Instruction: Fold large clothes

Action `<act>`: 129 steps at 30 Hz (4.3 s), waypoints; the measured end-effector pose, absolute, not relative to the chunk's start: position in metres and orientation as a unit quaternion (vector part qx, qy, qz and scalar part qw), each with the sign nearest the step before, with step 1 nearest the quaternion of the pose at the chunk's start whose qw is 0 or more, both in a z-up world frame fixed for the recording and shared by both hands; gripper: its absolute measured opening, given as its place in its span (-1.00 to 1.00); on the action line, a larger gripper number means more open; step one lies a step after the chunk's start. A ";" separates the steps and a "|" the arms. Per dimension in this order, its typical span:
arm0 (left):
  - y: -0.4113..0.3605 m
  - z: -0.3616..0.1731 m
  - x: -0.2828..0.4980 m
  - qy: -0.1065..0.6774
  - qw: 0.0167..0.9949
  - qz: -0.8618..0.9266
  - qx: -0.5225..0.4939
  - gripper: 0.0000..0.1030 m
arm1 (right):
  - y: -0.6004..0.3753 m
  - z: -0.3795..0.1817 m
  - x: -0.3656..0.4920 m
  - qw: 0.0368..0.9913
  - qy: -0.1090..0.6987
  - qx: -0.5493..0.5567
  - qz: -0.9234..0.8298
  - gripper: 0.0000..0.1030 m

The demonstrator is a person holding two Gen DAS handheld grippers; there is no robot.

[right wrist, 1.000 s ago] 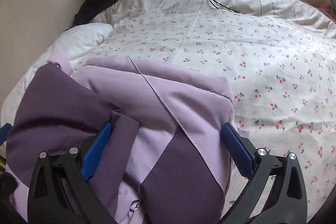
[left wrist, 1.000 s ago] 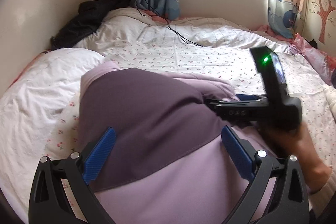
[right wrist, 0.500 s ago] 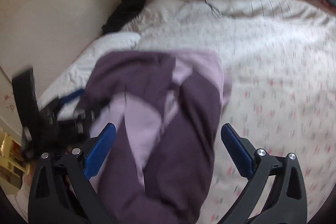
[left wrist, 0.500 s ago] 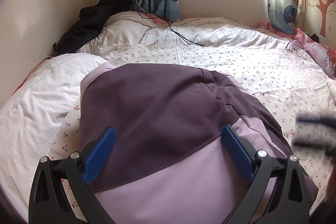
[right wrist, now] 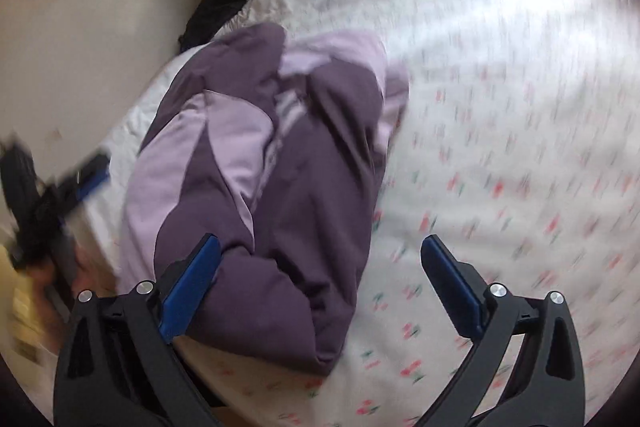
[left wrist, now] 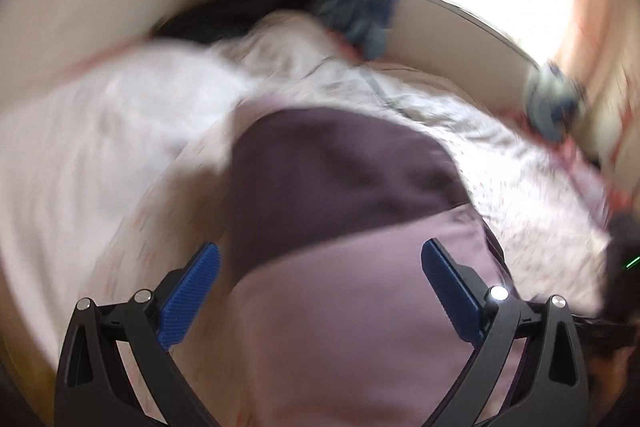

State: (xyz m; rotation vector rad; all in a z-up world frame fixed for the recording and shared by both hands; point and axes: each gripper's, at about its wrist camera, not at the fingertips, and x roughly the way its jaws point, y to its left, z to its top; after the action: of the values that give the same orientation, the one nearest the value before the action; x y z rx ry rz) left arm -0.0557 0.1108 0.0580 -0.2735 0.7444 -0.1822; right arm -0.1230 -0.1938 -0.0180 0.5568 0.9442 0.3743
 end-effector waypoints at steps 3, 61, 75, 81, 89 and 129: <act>0.144 0.032 -0.078 0.406 0.893 -0.054 -0.187 0.86 | -0.196 -0.039 -0.118 0.806 0.453 0.325 0.198 0.88; 0.047 0.064 -0.152 0.378 0.922 -0.077 0.032 0.89 | -0.132 0.068 -0.211 0.914 0.378 0.093 0.112 0.88; 0.054 0.097 -0.195 0.377 0.924 -0.055 0.037 0.89 | -0.092 0.089 -0.246 0.924 0.374 0.043 0.067 0.88; 0.060 0.096 -0.202 0.379 0.924 -0.049 0.027 0.89 | -0.087 0.096 -0.244 0.928 0.367 0.032 0.066 0.88; 0.063 0.093 -0.203 0.383 0.922 -0.049 0.017 0.89 | -0.078 0.100 -0.246 0.928 0.363 0.022 0.085 0.88; 0.064 0.082 -0.207 0.404 0.914 -0.024 0.032 0.89 | -0.063 0.093 -0.247 0.923 0.379 -0.016 0.064 0.88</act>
State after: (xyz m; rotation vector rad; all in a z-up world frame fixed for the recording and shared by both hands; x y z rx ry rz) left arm -0.2072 0.0642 0.0816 0.0651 0.8329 -0.0493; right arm -0.2472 -0.0628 0.0930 -0.0337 0.7778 0.1311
